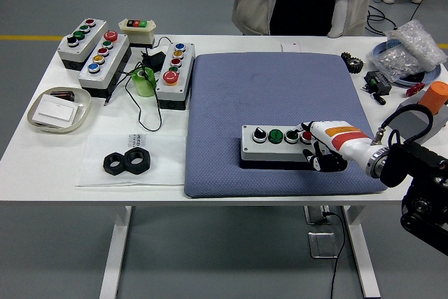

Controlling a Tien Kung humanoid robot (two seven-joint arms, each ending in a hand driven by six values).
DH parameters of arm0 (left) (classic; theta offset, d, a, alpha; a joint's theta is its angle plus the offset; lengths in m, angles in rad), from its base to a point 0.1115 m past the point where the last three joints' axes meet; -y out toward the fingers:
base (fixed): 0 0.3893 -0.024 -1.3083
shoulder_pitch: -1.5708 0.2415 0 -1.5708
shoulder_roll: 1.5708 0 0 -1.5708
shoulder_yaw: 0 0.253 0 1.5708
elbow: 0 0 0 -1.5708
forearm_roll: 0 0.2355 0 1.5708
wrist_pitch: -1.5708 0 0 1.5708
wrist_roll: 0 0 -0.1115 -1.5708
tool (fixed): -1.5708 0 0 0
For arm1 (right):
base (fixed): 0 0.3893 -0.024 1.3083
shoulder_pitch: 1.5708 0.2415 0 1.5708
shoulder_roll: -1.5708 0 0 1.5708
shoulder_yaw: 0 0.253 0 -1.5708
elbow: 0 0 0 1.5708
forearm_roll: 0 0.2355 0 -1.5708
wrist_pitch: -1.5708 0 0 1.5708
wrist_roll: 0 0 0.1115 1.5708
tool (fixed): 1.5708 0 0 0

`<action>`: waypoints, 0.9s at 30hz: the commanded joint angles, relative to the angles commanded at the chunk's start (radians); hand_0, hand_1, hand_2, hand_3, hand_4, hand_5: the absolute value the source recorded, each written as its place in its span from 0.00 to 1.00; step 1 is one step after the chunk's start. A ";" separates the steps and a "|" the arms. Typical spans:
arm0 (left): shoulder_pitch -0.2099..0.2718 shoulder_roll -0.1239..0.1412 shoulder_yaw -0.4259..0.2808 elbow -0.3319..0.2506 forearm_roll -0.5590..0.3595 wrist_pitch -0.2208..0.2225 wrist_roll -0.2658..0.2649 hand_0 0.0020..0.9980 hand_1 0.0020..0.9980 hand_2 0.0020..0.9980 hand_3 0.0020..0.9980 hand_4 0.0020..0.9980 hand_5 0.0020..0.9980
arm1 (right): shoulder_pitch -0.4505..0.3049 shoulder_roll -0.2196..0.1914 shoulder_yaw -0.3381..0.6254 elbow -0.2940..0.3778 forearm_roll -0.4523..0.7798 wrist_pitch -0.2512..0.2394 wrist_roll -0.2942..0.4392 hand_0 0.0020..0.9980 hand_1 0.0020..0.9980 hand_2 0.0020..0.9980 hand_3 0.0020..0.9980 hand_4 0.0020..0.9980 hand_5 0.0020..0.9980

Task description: Pick up the button,place it on the desk,press the button,press the button

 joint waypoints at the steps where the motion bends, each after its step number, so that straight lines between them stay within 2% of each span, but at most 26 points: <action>1: 0.000 0.000 0.000 0.000 -0.001 0.000 0.000 0.68 0.65 0.75 0.79 0.69 1.00 | -0.002 -0.002 0.012 0.006 -0.003 -0.003 0.000 0.13 0.00 0.15 0.74 0.53 0.00; 6: -0.001 0.000 0.000 0.000 -0.001 0.000 0.000 0.68 0.65 0.75 0.79 0.69 1.00 | -0.015 -0.019 0.094 0.047 -0.005 -0.026 0.003 0.13 0.00 0.15 0.74 0.53 0.00; 7: -0.001 0.000 0.000 0.000 0.000 -0.001 0.000 0.68 0.65 0.75 0.79 0.69 1.00 | -0.018 -0.024 0.111 0.059 0.001 -0.028 0.003 0.20 0.05 0.21 0.82 0.57 0.00; 8: -0.001 0.001 0.000 0.000 0.000 -0.001 0.000 0.68 0.65 0.75 0.79 0.69 1.00 | -0.021 -0.028 0.131 0.068 0.005 -0.030 0.002 0.20 0.05 0.21 0.82 0.57 0.00; 12: -0.001 0.001 0.001 0.000 0.000 -0.001 0.000 0.68 0.65 0.75 0.79 0.69 1.00 | -0.048 -0.043 0.238 0.100 0.084 -0.053 0.039 0.20 0.05 0.21 0.82 0.57 0.00; 13: -0.001 0.001 0.002 0.000 -0.001 -0.001 -0.001 0.68 0.65 0.75 0.79 0.69 1.00 | -0.054 -0.044 0.265 0.102 0.117 -0.068 0.051 0.55 0.50 0.62 0.99 0.72 0.26; 18: 0.000 0.001 -0.001 0.000 0.003 -0.001 0.001 0.68 0.65 0.75 0.79 0.69 1.00 | -0.094 -0.047 0.417 0.073 0.315 -0.176 0.159 0.55 0.50 0.62 0.99 0.72 0.26; 19: 0.000 0.000 -0.002 0.000 0.004 -0.001 0.001 0.68 0.65 0.75 0.79 0.69 1.00 | -0.097 -0.046 0.440 0.068 0.360 -0.188 0.180 0.90 0.80 0.89 0.99 0.74 0.30; 24: 0.000 0.001 -0.004 0.000 0.007 -0.002 0.002 0.68 0.65 0.75 0.79 0.69 1.00 | -0.131 -0.033 0.578 -0.017 0.568 -0.297 0.342 0.90 0.80 0.89 0.99 0.74 0.30; 25: 0.000 0.001 -0.004 0.000 0.007 -0.002 0.002 0.68 0.65 0.75 0.79 0.69 1.00 | -0.135 -0.032 0.595 -0.029 0.614 -0.315 0.375 0.91 0.81 0.86 0.87 0.72 0.30; 27: 0.000 0.001 -0.005 0.000 0.009 -0.002 0.002 0.68 0.65 0.75 0.79 0.69 1.00 | -0.147 -0.028 0.621 -0.051 0.685 -0.347 0.429 0.91 0.81 0.86 0.87 0.72 0.30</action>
